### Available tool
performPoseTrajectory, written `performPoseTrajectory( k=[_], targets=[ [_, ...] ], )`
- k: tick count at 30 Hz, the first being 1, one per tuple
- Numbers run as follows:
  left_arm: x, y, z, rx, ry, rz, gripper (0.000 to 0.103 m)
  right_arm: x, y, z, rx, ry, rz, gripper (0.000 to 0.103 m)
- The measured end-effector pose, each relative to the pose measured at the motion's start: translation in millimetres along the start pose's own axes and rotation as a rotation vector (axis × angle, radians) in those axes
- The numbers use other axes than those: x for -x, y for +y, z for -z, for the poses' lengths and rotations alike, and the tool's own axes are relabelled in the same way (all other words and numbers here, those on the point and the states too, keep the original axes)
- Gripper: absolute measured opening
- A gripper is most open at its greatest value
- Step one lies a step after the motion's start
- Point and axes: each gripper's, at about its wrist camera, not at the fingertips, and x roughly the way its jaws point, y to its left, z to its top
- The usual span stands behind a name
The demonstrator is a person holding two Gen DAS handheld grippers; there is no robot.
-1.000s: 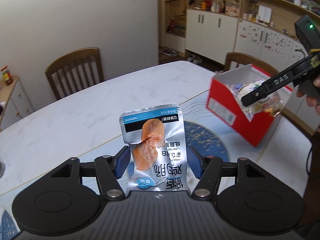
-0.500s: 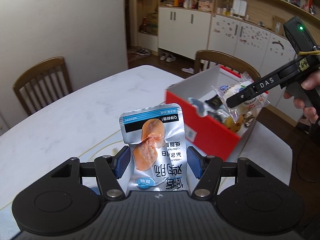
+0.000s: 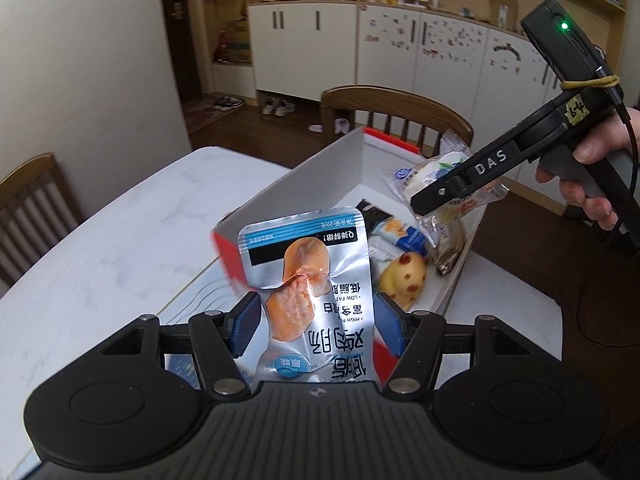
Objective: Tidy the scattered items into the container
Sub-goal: 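Carry the bread bag and sausage pouch over the shoebox with both grippers, then lower the bread bag and sausage pouch into the box and open both grippers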
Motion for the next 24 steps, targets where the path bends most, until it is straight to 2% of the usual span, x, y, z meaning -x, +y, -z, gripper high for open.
performPoseTrajectory(
  k=[11,24],
  targets=[
    [-52.4,-10.6,-37.1,-0.014,0.044,0.003,0.061,-18.2,-30.7,-14.4,0.036,0.036,0.015,0.059],
    [-110.9,1.4,-65.4,-0.012,0.129,0.028,0.061,-53.5,-43.1,-20.7,0.119,0.118,0.016,0.059]
  ],
)
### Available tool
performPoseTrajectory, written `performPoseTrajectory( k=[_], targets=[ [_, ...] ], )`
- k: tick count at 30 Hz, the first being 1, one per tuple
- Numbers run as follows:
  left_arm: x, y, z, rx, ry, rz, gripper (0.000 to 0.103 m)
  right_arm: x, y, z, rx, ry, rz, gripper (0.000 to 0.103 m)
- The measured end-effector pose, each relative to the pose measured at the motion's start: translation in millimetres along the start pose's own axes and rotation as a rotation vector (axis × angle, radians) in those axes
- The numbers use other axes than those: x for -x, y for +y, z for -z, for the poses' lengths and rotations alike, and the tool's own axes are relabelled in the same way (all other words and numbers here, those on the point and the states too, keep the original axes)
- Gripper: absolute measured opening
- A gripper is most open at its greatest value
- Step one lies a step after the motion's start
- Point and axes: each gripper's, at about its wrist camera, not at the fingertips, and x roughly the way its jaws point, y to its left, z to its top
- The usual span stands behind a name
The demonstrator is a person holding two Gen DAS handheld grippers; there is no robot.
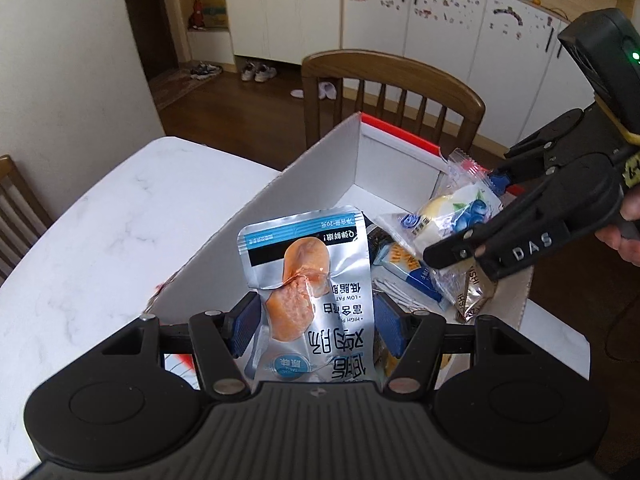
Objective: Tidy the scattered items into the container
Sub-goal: 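Lower the bread bag and sausage pouch into the box and open both grippers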
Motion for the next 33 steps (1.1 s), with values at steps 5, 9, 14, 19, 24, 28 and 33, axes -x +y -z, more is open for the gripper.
performPoseTrajectory(
  k=[5,9,14,19,24,28,33],
  targets=[
    [-18.4,-0.4,-6.9,-0.018,0.027,0.007,0.061,-13.7,1.9,-2.0,0.066,0.034,0.008,0.059],
    [-32.4,3.4,-12.3,-0.01,0.055,0.016,0.061,-22.9,4.7,-3.5,0.122,0.057,0.006,0.059],
    [-46.2,6.9,-17.5,-0.017,0.078,0.022,0.061,-36.8,7.0,-4.8,0.184,0.084,0.0,0.059],
    [-57.6,10.3,-21.1,-0.008,0.1,0.032,0.061,-47.2,10.2,-4.2,0.212,0.113,-0.024,0.059],
    [-67.6,11.8,-21.4,0.002,0.12,0.045,0.061,-57.0,14.8,-0.6,0.234,0.145,-0.041,0.059],
    [-75.4,13.5,-20.7,0.01,0.13,0.055,0.061,-61.5,15.1,1.3,0.229,0.159,-0.046,0.059],
    [-83.0,13.1,-21.5,0.01,0.137,0.057,0.061,-63.9,13.3,1.3,0.218,0.164,-0.047,0.06]
  ],
)
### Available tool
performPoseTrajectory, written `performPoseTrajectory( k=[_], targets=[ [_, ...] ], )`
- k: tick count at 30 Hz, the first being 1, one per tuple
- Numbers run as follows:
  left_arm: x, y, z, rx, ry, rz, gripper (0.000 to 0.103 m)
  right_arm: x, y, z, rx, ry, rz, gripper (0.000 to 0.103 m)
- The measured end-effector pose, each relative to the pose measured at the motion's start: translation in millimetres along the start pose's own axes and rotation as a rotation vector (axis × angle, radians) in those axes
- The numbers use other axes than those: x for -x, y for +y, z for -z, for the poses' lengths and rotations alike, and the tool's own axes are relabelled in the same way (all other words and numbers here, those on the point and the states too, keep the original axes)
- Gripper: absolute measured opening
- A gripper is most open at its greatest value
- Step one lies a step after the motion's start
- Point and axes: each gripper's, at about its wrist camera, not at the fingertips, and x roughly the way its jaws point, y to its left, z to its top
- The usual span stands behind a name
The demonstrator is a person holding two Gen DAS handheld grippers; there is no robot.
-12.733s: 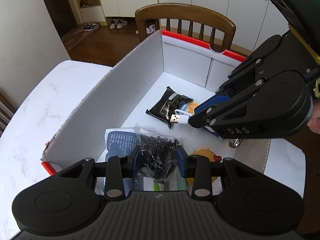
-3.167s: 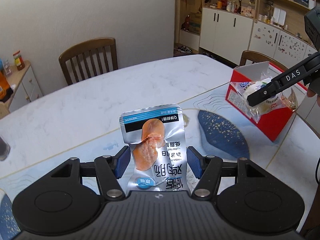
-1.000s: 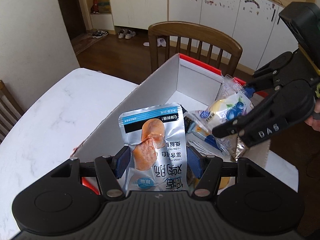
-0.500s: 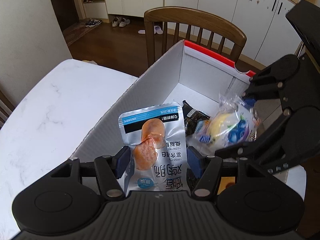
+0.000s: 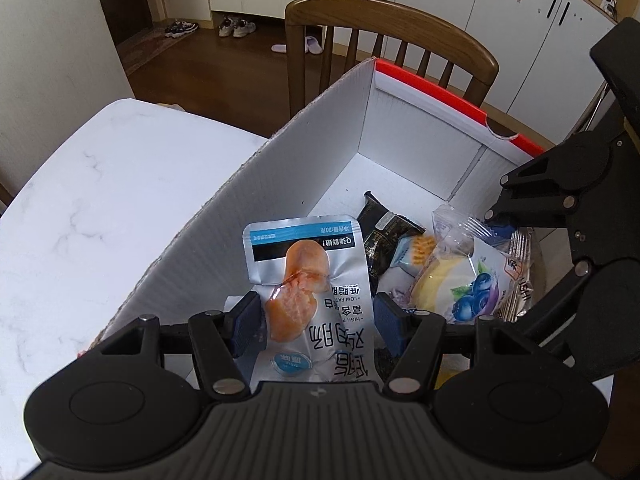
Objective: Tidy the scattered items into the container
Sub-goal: 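Lower the bread bag and sausage pouch into the box and open both grippers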
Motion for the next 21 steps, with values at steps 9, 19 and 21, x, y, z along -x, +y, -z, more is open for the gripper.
performPoseTrajectory(
  k=[9,19,21],
  targets=[
    [-13.2,-0.7,-8.3,0.0,0.028,-0.002,0.062,2.1,3.2,2.6,-0.007,-0.008,0.001,0.064],
    [-12.6,-2.4,-10.1,0.006,0.021,-0.004,0.068,16.3,0.9,8.2,-0.008,-0.043,-0.002,0.077],
    [-11.4,-2.0,-9.9,0.017,0.019,0.001,0.071,20.1,1.1,8.8,-0.009,-0.053,0.0,0.077]
  ],
)
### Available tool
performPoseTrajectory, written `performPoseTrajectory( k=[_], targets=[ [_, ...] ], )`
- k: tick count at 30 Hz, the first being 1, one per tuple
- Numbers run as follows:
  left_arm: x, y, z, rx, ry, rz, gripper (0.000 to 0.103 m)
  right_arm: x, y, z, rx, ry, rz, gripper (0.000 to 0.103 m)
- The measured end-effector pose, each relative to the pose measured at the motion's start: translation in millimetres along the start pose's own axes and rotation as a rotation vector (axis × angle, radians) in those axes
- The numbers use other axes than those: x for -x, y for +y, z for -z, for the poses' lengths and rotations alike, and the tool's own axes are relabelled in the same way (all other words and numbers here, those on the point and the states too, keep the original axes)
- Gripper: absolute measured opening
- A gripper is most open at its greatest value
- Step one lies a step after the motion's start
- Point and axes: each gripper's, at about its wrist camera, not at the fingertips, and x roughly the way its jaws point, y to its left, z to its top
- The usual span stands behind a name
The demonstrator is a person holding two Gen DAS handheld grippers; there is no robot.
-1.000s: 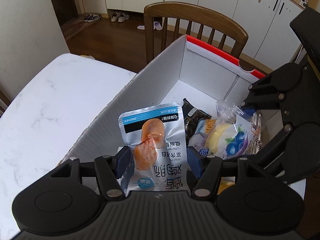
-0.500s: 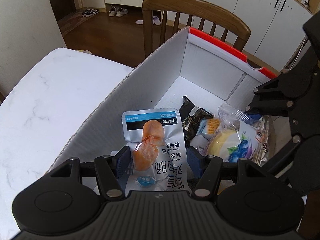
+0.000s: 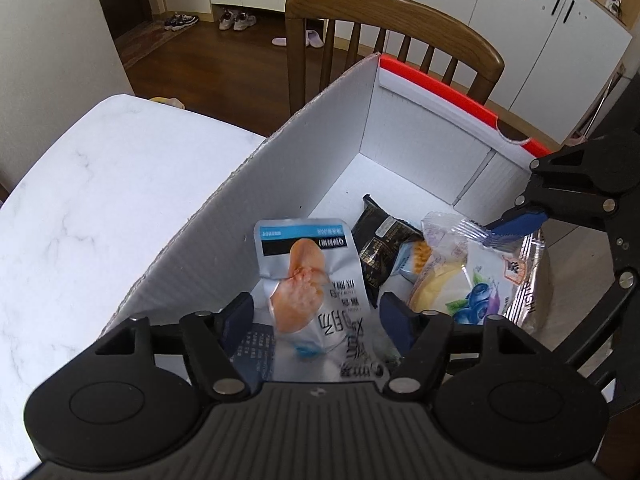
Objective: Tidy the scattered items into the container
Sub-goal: 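Lower the bread bag and sausage pouch into the box and open both grippers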
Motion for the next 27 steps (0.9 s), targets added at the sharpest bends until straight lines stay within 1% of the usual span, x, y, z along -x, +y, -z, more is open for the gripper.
performPoseTrajectory(
  k=[4,6,13,27],
  targets=[
    [5.5,-1.2,1.5,-0.001,-0.013,-0.015,0.076,7.9,-1.4,2.2,-0.004,-0.015,0.011,0.078],
    [9.7,-0.8,1.9,0.005,-0.022,-0.017,0.077,10.5,-5.0,1.9,-0.007,-0.025,0.019,0.078],
    [27.7,-1.0,4.4,0.013,-0.049,-0.027,0.077,26.3,-4.7,4.5,-0.012,-0.056,0.036,0.078],
    [70.1,-12.1,19.5,0.016,-0.108,-0.048,0.077,60.4,12.1,11.5,-0.009,-0.129,0.059,0.078]
  ],
)
